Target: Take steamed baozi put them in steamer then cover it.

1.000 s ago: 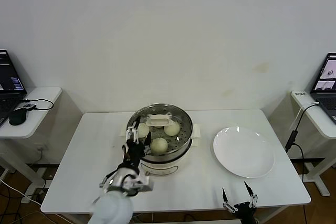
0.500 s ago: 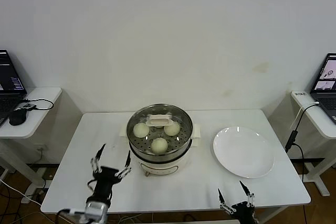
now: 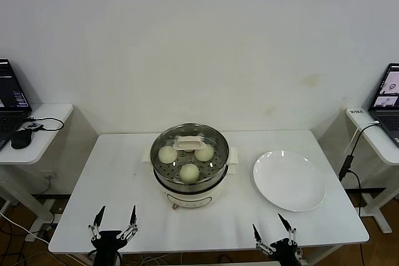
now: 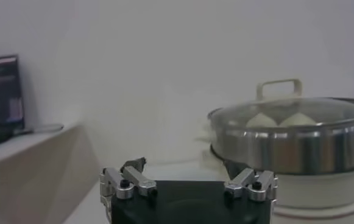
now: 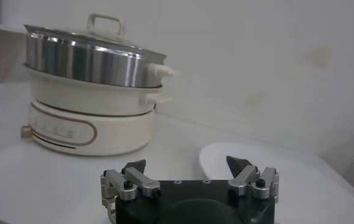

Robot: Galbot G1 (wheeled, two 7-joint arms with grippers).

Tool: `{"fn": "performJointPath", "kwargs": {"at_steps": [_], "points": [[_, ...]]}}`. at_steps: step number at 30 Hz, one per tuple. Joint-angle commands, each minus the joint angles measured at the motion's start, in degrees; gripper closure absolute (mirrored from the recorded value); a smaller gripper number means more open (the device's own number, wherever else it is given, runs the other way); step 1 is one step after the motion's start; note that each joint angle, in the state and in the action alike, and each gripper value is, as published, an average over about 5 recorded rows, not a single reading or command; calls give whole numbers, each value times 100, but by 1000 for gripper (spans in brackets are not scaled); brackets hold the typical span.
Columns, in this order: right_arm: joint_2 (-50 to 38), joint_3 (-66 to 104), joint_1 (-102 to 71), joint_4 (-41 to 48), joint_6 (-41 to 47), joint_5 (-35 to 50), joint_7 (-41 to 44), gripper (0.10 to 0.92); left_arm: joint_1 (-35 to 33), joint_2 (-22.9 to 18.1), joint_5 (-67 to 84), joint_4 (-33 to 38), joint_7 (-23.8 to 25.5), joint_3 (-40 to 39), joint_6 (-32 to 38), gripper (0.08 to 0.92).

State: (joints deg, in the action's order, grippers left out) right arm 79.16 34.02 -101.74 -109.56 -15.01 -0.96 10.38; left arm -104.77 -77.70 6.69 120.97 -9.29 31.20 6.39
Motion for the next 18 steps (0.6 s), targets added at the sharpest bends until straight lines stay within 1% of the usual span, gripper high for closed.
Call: {"fn": "performJointPath", "kwargs": {"at_steps": [1,8,18], "points": [[-87,-99,-103,-200,148,194,53,202,-441,-77,614,-157,123,138,338,177],[-98,-73,-236,-449,315,332,81,202,-432,-162,489,-225,178,-97,264,177],[-116,17,-222,-422,302,372,108,202,-306,-158,240,-413,223,-125,284,177]]}}
